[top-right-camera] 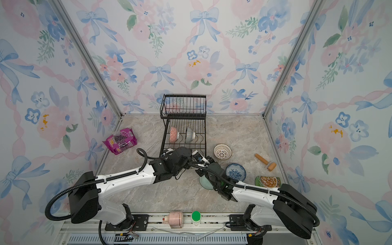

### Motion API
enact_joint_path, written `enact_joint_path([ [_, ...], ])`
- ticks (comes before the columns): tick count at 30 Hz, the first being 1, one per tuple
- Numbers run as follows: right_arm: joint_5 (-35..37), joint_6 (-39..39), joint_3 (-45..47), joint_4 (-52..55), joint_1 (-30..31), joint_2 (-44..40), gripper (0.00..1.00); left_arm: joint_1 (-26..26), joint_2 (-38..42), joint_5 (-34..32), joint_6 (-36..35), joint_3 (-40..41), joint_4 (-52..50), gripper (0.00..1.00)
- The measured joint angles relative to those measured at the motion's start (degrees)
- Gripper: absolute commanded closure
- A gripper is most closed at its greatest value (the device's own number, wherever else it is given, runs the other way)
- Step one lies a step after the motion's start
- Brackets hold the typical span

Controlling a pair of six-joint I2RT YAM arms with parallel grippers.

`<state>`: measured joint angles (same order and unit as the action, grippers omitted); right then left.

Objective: Load bowls into a dish rack
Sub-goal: Pick up the bowl from the bottom-center of the table.

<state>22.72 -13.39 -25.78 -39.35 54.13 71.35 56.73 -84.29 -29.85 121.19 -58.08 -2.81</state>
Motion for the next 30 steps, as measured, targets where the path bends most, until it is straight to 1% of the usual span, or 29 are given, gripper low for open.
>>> enact_joint_path([
  [2,0.15,-0.02,0.02,-0.09,0.0,0.02,1.0,-0.15,-0.17,0.35,0.17,0.0,0.15,1.0],
  [9,1.16,-0.52,0.07,-0.22,-0.02,0.02,1.0,-0.63,-0.31,1.31,0.04,0.96,3.13,1.0],
  [10,1.27,-0.63,0.11,-0.22,-0.02,0.02,0.93,-0.72,-0.33,1.51,-0.04,1.25,3.72,1.0],
  [11,1.4,-0.68,0.11,-0.15,-0.02,0.0,0.79,-0.83,-0.44,1.73,-0.09,1.55,4.5,1.0],
  [12,1.42,-0.37,0.11,-0.11,-0.09,-0.04,0.69,-0.87,-0.55,1.86,-0.15,1.75,5.14,1.0],
  [14,0.33,0.52,0.11,-0.39,0.04,-1.01,0.51,-1.49,-1.16,1.79,-0.28,2.58,7.5,1.0],
  [17,-1.53,1.68,0.11,-0.5,-0.07,-3.43,0.27,-3.26,-1.64,1.7,-0.33,4.17,10.05,1.0],
  [19,-3.34,2.43,0.11,-0.28,-0.22,-5.14,0.15,-4.46,-1.57,1.42,-0.96,5.14,11.65,1.0],
  [23,-8.63,3.65,0.11,0.26,-1.55,-7.63,0.05,-7.69,-0.24,1.33,-5.01,7.74,15.58,1.0],
  [25,-11.93,4.9,0.11,0.57,-3.23,-8.2,0.03,-9.86,1.09,2.03,-8.04,9.07,17.22,1.0],
  [28,-18.12,7.98,0.09,1.77,-7.63,-8.41,0.0,-13.55,4.0,4.28,-13.38,10.49,19.17,1.0],
  [30,-22.05,10.25,0.0,2.67,-10.6,-8.37,0.01,-16.0,6.51,6.45,-16.63,11.69,20.72,1.0],
])
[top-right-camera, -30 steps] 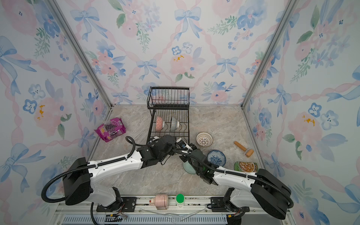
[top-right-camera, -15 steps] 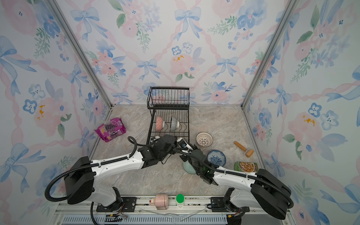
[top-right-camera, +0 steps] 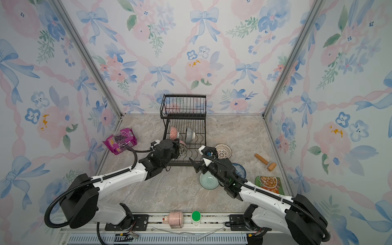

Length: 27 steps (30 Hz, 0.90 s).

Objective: Load bowls into a dish rack
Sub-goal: Pick up the bowl from the bottom-center of the table, then place the bowl in the dish rack.

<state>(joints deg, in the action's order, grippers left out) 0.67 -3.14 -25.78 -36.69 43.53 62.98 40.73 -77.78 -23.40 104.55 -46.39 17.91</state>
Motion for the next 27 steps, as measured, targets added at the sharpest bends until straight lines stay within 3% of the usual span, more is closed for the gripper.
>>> enact_joint_path([
  [7,-11.76,8.28,-1.7,0.52,-7.13,2.19,0.04,-7.87,8.66,11.28,-13.84,6.36,3.37,1.0],
  [16,-21.81,15.85,-8.26,5.88,-9.97,7.96,0.04,-15.37,15.15,30.45,-36.52,7.1,4.52,1.0],
  [22,-25.38,19.12,-14.21,13.57,-9.99,10.54,0.04,-23.39,10.27,50.12,-46.88,4.55,7.17,1.0],
  [27,-23.93,20.74,-19.52,24.24,-7.74,10.84,0.04,-24.26,1.64,67.69,-60.3,-4.33,0.87,1.0],
])
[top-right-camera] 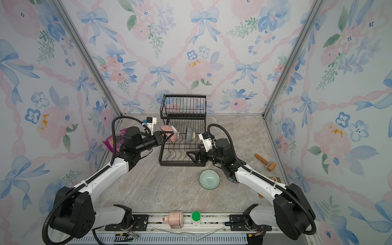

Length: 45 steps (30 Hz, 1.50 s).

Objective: Load bowls into a dish rack
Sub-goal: Place the bowl in the dish rack.

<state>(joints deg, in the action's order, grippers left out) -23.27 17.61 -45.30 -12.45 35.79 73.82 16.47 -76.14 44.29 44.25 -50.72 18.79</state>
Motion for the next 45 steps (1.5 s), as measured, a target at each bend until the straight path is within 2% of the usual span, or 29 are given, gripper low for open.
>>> enact_joint_path([
  [2,0.5,-0.33,-3.85,4.13,1.84,1.18,0.04,-0.42,-1.33,6.47,-6.95,-2.45,-4.92,1.0],
  [7,2.64,-1.7,-6.27,5.81,4.9,2.89,0.04,-3.3,-1.11,15.72,-24.33,-3.89,-19.37,1.0],
  [11,3.41,-1.05,-6.25,5.01,5.18,5.86,0.04,-6.38,-1.49,21.31,-33.18,-2.47,-26.03,1.0],
  [15,4.46,-0.35,-5.55,4.39,6.03,6.56,0.04,-8.81,-6.34,27.36,-42.97,-2.56,-32.06,1.0],
  [22,4.5,0.76,-5.46,4.52,6.69,6.56,0.04,-9.35,-15.85,29.33,-56.11,-5.57,-42.82,1.0],
  [28,4.48,1.07,-5.7,5.38,6.69,6.71,0.04,-9.38,-19.15,29.0,-60.92,-7.19,-45.92,1.0],
  [37,5.16,1.11,-6.45,5.38,6.69,7.58,0.04,-9.38,-23.65,25.86,-63.98,-11.85,-47.74,1.0],
  [45,5.55,1.07,-6.45,5.38,6.64,7.58,0.04,-9.38,-25.73,24.48,-65.96,-12.2,-49.0,1.0],
])
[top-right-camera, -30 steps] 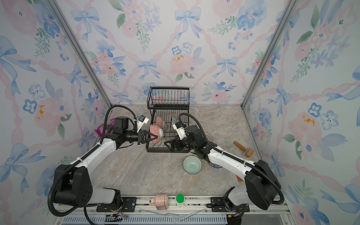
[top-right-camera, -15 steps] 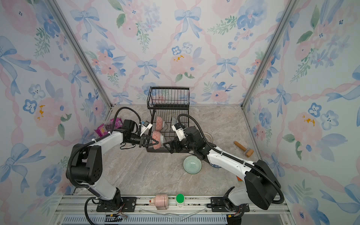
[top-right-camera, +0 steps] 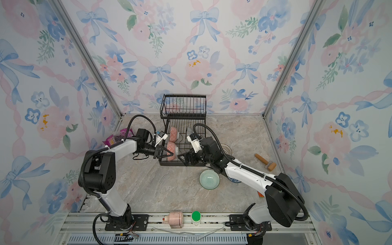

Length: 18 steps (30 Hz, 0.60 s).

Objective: Load bowls into a dish rack
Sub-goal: Place the bowl in the dish rack.

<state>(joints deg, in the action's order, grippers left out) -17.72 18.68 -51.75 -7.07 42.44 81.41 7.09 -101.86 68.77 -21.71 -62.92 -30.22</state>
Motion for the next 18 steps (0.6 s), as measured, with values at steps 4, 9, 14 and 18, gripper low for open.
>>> enact_joint_path([
  [4,0.0,0.02,0.02,0.0,-0.02,0.0,0.04,0.07,-0.33,-0.24,-0.61,-0.11,-0.33,1.0],
  [9,0.0,0.0,0.13,-0.2,-0.02,0.0,0.04,0.28,-1.88,-0.24,-1.03,-1.33,-0.37,1.0],
  [14,0.0,0.0,0.13,-0.22,-0.02,0.0,0.04,0.63,-4.0,-0.79,-1.68,-2.64,-0.76,1.0],
  [18,0.0,0.0,0.13,-0.22,-0.02,-0.02,0.04,0.76,-4.28,-1.73,-2.12,-2.73,-1.22,1.0],
])
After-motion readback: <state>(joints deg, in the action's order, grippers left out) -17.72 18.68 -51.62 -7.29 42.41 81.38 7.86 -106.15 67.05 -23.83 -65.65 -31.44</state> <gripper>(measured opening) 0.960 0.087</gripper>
